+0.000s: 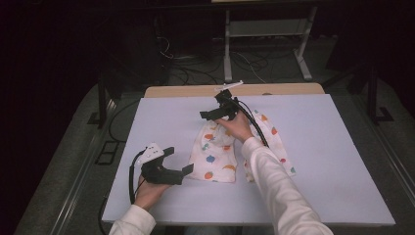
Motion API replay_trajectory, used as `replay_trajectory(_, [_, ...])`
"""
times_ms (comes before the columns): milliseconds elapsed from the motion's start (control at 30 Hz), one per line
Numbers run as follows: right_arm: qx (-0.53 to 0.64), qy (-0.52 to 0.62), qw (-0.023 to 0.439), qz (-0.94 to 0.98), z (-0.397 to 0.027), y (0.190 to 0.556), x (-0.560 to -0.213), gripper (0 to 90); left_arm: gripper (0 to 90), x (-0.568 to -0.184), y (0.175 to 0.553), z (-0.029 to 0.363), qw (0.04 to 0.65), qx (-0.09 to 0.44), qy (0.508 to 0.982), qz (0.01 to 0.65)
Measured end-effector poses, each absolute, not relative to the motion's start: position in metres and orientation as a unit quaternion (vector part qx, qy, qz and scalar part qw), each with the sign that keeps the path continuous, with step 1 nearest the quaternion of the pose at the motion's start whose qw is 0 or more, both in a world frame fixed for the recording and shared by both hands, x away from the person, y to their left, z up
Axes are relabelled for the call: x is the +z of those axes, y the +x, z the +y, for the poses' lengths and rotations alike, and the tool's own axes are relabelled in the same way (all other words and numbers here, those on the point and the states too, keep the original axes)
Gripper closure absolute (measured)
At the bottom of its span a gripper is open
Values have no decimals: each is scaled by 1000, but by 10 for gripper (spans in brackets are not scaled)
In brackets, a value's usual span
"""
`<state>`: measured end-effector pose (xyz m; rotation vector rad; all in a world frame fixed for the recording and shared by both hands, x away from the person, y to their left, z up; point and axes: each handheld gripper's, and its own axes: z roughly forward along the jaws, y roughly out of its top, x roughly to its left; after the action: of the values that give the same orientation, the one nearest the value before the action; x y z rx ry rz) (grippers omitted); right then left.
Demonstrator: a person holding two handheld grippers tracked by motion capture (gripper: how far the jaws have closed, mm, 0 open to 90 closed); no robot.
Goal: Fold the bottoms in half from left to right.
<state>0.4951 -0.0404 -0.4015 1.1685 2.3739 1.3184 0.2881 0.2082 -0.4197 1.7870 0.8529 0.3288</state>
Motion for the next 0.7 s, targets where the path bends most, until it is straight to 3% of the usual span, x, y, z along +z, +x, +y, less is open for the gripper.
replay_trajectory(700, [432, 407, 93, 799, -27, 511, -422, 0, 0, -420, 288, 208, 537, 137, 752, 357])
